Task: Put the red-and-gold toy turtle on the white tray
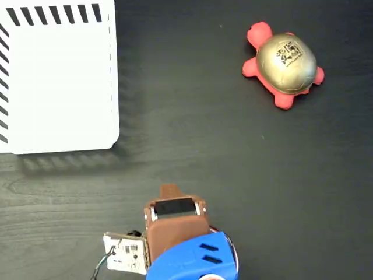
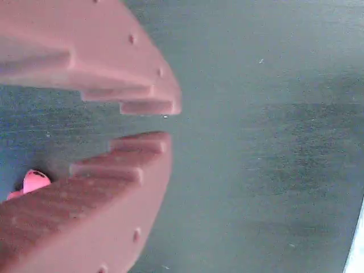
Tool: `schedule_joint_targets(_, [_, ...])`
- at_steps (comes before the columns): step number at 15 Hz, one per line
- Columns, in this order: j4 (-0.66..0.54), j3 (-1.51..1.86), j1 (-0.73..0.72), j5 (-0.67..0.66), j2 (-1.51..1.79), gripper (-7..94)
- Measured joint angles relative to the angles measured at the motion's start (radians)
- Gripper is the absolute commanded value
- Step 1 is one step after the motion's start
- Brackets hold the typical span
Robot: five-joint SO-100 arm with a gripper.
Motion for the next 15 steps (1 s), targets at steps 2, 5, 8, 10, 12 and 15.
schedule_joint_targets(2, [0.000,0.000,0.017,0.017,0.000,0])
schedule_joint_targets(5, [-0.064,-0.003,0.018,0.072,-0.046,0])
schedule_joint_targets(8, [-0.158,-0.140,0.038,0.141,-0.330,0])
schedule_joint_targets(10, [-0.161,-0.287,0.052,0.202,-0.545,0])
schedule_joint_targets(12, [-0.158,-0.440,0.100,0.258,-0.778,0])
schedule_joint_targets(15, [-0.127,-0.684,0.212,0.310,-1.121,0])
